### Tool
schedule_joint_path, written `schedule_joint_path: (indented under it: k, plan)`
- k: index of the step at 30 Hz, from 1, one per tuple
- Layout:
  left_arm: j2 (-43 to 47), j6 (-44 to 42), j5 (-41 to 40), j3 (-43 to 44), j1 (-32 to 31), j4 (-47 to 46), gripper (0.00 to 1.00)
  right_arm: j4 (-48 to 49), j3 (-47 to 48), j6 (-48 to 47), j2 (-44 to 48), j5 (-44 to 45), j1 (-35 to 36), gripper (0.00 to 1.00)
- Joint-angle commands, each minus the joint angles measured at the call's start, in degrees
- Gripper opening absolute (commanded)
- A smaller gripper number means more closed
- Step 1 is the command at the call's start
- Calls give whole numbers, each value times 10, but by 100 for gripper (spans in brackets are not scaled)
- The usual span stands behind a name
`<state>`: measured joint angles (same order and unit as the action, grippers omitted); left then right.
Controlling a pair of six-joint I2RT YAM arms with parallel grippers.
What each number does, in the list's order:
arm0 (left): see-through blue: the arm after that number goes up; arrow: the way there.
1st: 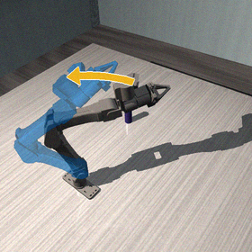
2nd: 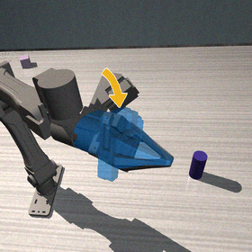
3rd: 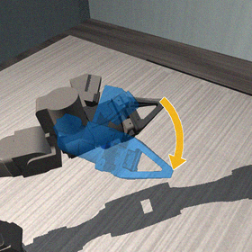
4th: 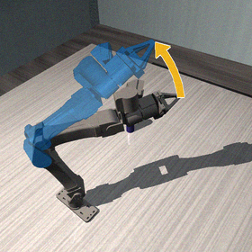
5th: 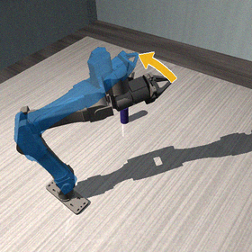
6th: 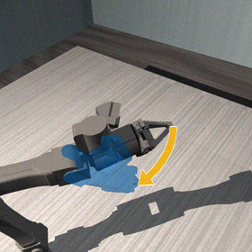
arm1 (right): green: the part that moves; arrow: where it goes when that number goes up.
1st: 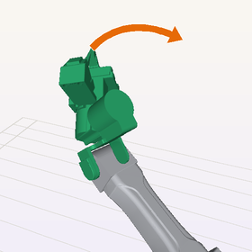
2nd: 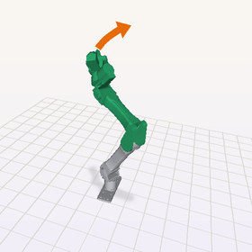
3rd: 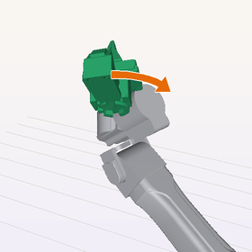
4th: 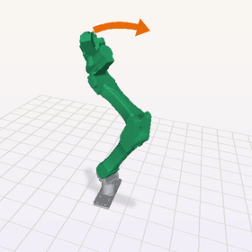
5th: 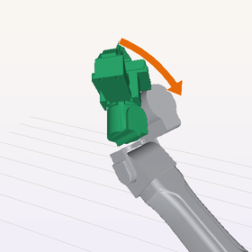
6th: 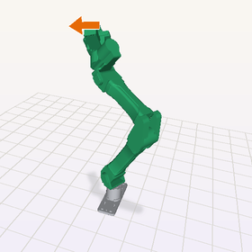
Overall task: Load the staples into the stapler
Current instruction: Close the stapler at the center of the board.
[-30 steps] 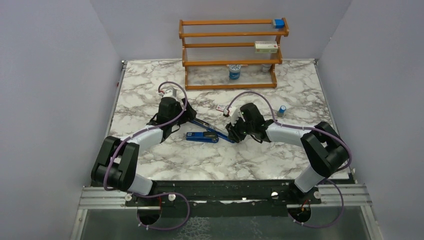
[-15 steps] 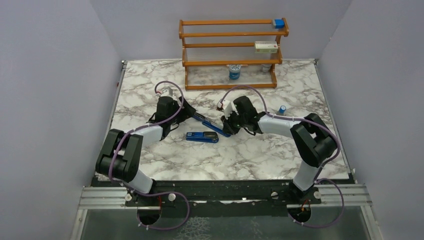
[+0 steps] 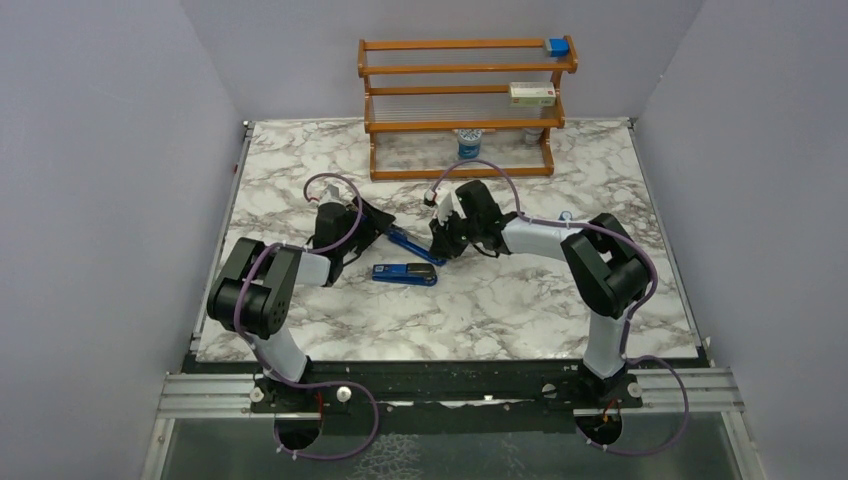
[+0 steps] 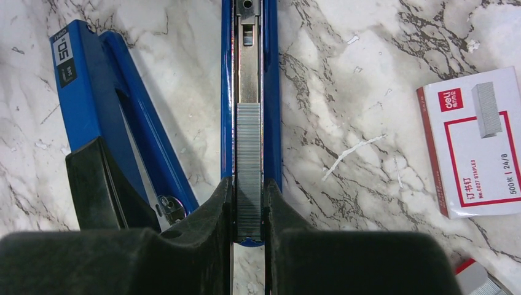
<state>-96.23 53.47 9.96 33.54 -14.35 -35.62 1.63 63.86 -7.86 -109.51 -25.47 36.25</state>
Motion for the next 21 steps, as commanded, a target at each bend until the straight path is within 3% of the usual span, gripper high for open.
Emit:
schedule_joint_path:
  k: [1,11,21]
  plan:
    - [-38,52,-18,-18,2,-88,80,35,-8,24,2,-42,-2,1]
    - [-154,161,4,-36,2,-279,76,35,-18,22,2,-44,-2,1]
    - [-150,85,-36,-25,27,-287,61,11,-26,0,6,-29,-2,1]
